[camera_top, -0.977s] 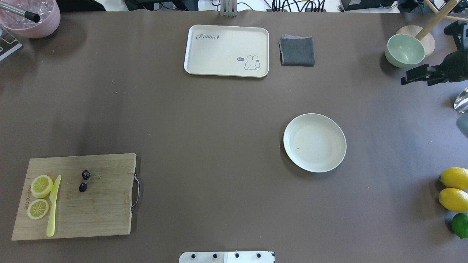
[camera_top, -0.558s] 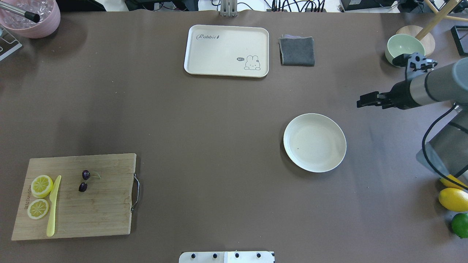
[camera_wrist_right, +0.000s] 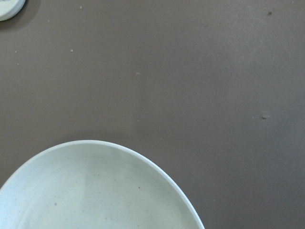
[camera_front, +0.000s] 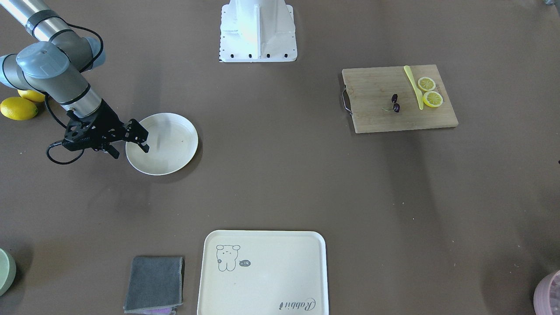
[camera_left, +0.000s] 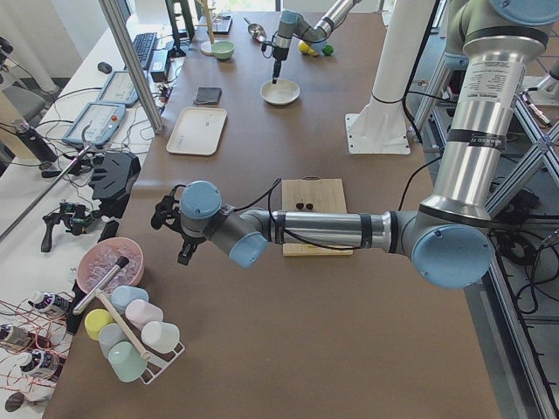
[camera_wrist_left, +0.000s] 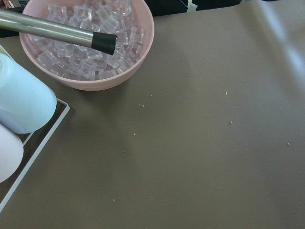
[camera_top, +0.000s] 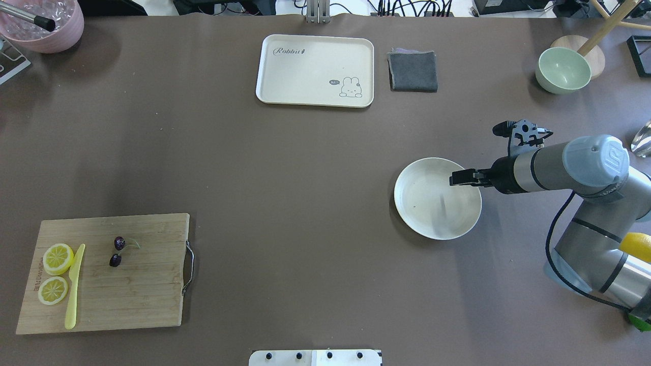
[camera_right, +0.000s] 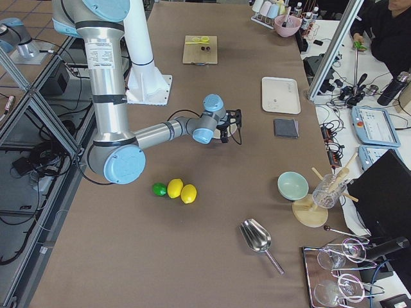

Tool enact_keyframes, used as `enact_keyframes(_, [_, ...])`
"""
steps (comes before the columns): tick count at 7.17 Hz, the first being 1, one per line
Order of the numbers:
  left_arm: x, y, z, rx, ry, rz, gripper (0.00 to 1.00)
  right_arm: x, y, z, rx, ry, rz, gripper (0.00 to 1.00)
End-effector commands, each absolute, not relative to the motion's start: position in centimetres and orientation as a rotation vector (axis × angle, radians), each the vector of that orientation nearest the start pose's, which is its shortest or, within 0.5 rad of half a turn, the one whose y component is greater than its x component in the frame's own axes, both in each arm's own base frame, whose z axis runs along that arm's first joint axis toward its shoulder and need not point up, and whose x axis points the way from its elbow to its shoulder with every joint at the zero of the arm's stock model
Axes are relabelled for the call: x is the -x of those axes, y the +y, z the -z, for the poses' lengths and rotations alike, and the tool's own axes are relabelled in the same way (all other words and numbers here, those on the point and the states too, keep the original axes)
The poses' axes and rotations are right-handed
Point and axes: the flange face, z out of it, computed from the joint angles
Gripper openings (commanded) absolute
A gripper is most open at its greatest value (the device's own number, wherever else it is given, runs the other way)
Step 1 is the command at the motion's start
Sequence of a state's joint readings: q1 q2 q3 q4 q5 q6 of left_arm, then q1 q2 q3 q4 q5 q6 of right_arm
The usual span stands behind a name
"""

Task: Place red cherry on plate
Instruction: 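Reach the right gripper to the rim of the white plate and grip it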

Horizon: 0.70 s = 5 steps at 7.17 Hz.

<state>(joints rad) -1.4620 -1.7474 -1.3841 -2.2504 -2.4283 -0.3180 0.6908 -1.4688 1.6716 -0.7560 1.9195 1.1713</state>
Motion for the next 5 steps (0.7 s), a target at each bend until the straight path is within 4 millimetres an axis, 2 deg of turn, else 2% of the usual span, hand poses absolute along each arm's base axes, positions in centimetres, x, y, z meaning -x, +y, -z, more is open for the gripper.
enact_keyframes(1, [-0.57,-58.55,-57.61,-0.450,0.937,-0.102,0.98,36.78,-42.70,-47.79,-0.236,-1.014,-0.086,0.83])
enact_keyframes(2, [-0.56,-58.48,-57.69,-0.449,0.937,-0.102,0.98,36.58,-42.54,-48.14,-0.234,-1.009,-0.086,0.30])
enact_keyframes(3, [-0.57,-58.47,-57.67,-0.450,0.938,-0.104,0.98,36.65,-42.47,-48.14,-0.235,-1.009,-0.078,0.00])
enact_keyframes(5, [-0.56,-58.40,-57.76,-0.453,0.938,-0.106,0.98,37.36,-42.19,-47.91,-0.221,-1.002,-0.059,0.00])
